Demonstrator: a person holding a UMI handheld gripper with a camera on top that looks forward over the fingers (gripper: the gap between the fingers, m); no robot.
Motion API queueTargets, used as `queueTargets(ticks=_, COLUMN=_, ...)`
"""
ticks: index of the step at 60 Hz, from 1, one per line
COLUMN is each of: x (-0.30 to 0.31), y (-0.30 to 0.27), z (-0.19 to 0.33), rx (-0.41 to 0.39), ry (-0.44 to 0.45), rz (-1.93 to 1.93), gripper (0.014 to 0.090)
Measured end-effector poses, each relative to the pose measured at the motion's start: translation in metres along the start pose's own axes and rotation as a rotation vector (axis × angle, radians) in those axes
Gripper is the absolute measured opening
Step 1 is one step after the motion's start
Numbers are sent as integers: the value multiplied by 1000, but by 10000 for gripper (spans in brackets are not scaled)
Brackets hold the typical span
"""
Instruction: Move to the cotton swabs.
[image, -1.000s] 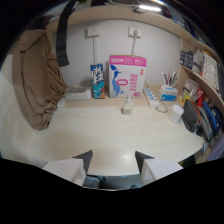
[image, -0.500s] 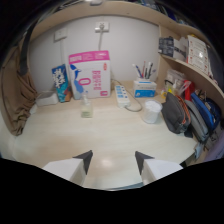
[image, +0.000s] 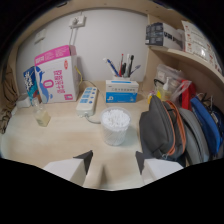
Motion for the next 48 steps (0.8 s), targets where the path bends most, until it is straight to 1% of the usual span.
queueTargets(ticks=8, x=5, y=-10, z=23, rx=5, ry=-40, rz=-23, gripper=868)
queueTargets(ticks=14, x=5, y=-15, z=32, rx=5, ry=-57, rz=-29, gripper=876)
queueTargets(ticks=18, x=4, y=-17, z=36, rx=6, ry=-69, rz=-35, gripper=867)
queueTargets(ticks=48, x=3, y=-18, z=43, rx=-2, ry=-76, rz=-27, gripper=873)
